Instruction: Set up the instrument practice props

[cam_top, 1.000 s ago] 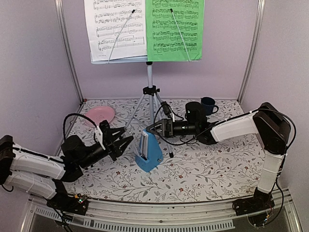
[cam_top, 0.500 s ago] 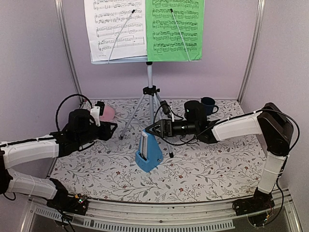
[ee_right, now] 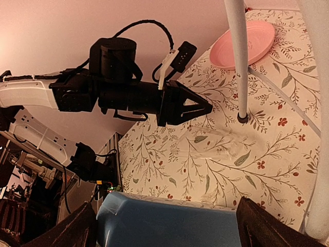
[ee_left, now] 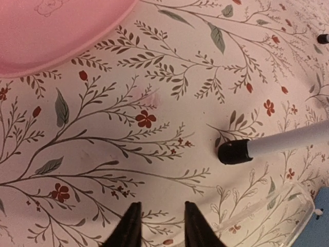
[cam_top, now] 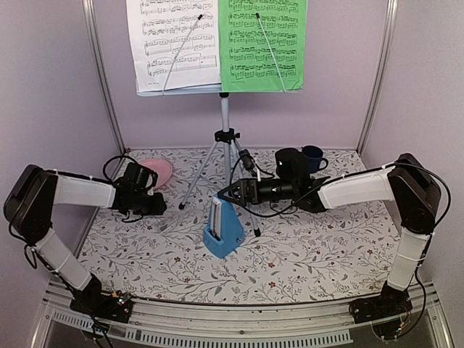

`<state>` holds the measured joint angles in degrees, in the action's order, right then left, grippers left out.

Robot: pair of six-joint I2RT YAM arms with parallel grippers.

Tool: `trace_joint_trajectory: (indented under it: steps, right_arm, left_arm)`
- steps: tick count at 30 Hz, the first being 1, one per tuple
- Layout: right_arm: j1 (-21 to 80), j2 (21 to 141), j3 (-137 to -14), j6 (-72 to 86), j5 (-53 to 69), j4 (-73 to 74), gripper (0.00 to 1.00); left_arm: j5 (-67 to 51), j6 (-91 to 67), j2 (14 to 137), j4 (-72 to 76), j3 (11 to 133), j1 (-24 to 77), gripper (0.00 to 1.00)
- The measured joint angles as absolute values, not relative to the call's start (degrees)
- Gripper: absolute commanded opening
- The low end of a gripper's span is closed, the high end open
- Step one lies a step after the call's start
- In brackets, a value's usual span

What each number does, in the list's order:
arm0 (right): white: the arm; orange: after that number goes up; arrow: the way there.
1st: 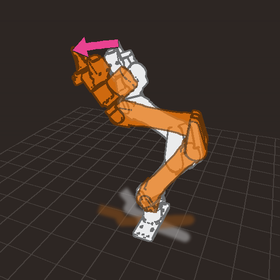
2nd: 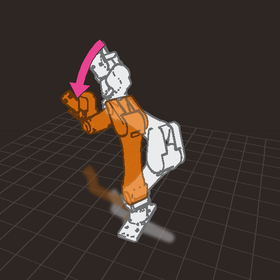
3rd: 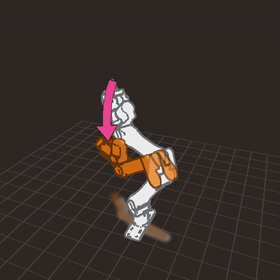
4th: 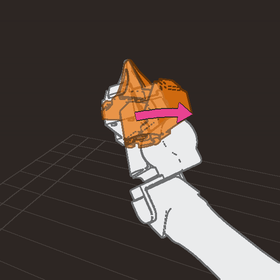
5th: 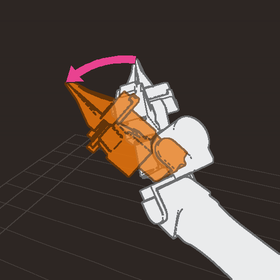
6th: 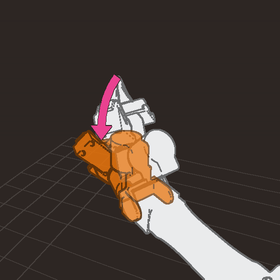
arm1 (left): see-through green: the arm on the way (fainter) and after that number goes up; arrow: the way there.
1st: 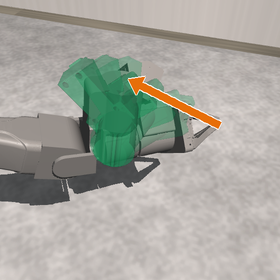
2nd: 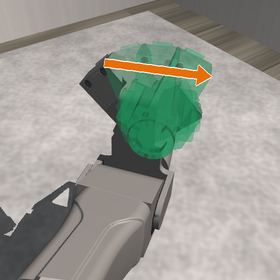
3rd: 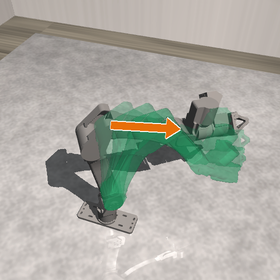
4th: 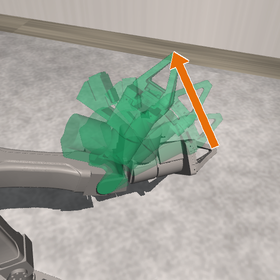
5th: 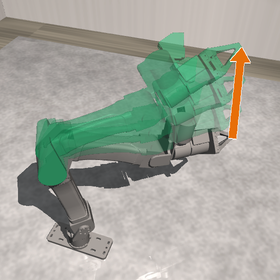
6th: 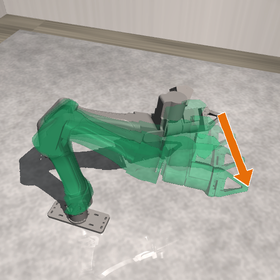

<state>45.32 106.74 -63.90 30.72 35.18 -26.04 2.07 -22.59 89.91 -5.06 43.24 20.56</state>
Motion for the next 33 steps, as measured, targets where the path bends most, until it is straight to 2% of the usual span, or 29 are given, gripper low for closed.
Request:
trace_joint_trajectory:
  steps: [3, 11, 15, 18, 19, 23, 26, 33]
  right_arm:
    - [45.3, 106.7, -64.4, 30.4, 35.3, -25.0, 0.96]
    - [45.3, 106.7, -64.6, 29.9, 35.5, -24.3, 0.99]
    - [45.3, 106.4, -64.6, 29.4, 35.5, -23.9, 0.99]
    - [45.3, 106.2, -64.6, 29.0, 35.7, -23.5, 0.99]
    - [45.3, 106.1, -64.6, 28.9, 35.7, -23.5, 1.00]
    - [45.3, 105.8, -64.6, 28.4, 35.9, -23.0, 0.99]
    - [45.3, 105.5, -64.6, 28.2, 36.2, -22.0, 0.98]
    - [45.3, 105.3, -65.1, 28.0, 36.6, -20.5, 0.96]
  left_arm:
    - [1.5, -22.3, 93.5, -5.4, 45.4, 19.7, 0.24]
    - [0.6, -22.0, 95.0, -6.7, 47.0, 19.0, 0.55]
    - [-2.3, -20.0, 86.7, -4.2, 42.8, 19.1, 0.67]
    - [-7.3, -18.1, 75.9, 1.8, 36.4, 19.7, 0.82]
    - [-8.8, -17.5, 73.3, 3.9, 34.9, 20.0, 0.83]
    - [-12.8, -14.8, 64.4, 14.9, 26.6, 24.9, 0.79]
    - [-12.6, -11.8, 60.5, 23.6, 20.3, 32.8, 0.69]
    - [-8.8, -10.0, 61.7, 33.2, 18.3, 40.2, 0.51]
